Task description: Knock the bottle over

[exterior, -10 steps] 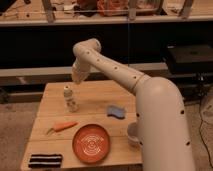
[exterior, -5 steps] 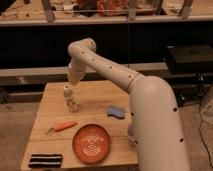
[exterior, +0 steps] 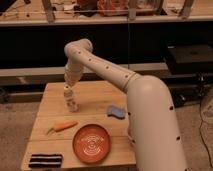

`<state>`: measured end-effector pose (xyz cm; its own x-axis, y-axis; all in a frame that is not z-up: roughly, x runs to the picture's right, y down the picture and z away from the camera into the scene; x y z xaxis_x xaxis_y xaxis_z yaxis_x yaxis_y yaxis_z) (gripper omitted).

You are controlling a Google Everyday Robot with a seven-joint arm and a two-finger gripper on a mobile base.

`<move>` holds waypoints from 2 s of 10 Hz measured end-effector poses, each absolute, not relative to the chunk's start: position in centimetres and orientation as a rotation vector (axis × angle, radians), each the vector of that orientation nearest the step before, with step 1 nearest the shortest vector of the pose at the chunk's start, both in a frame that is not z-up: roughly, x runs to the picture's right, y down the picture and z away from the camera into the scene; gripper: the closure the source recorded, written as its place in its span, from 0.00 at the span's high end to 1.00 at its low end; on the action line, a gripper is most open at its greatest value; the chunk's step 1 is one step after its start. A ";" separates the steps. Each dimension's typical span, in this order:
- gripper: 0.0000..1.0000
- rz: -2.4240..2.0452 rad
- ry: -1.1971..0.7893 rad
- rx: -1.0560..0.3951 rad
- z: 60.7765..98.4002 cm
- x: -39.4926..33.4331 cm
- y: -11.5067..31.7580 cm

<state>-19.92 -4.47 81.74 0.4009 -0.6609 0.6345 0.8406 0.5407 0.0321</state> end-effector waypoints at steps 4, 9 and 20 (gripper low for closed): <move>0.03 -1.008 -0.666 -0.315 81.4 -21.3 -4.0; 0.03 -1.051 -0.692 -0.314 80.9 -23.0 -3.5; 0.03 -1.134 -0.751 -0.314 79.4 -25.1 -1.9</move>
